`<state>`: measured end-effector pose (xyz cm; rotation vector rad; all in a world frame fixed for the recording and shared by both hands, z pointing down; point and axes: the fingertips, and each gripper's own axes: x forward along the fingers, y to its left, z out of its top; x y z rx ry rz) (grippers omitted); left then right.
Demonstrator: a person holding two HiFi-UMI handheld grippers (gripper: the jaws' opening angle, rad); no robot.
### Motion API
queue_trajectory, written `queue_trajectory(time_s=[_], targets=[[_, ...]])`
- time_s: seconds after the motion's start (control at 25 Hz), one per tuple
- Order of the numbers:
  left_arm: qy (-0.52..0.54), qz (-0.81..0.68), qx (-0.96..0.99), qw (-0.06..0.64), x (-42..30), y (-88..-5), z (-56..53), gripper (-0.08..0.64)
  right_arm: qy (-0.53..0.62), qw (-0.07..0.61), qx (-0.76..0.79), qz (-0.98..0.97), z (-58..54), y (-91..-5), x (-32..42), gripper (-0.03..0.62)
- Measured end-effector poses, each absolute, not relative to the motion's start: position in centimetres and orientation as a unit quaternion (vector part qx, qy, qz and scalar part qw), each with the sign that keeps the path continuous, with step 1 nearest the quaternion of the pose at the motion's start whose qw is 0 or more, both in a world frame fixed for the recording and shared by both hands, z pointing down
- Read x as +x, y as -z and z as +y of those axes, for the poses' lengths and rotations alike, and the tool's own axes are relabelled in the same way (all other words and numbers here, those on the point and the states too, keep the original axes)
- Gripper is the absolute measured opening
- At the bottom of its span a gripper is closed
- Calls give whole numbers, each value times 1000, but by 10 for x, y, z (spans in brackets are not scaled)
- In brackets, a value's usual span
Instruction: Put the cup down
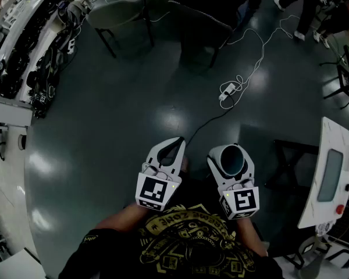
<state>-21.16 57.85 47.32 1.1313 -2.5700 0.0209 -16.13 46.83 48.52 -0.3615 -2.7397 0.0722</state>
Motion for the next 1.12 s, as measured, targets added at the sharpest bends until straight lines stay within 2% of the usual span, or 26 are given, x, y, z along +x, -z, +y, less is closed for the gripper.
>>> queue_trajectory(time_s=[0.6,1.12], targets=[[-15,-892,419,167,-214,-471,559,11,-48,187,-98,-976,445,-484,-161,373],[-19,-864,478,158,-211,-459,493,11,-70,183,-36,-980,386,-478,-144,373]])
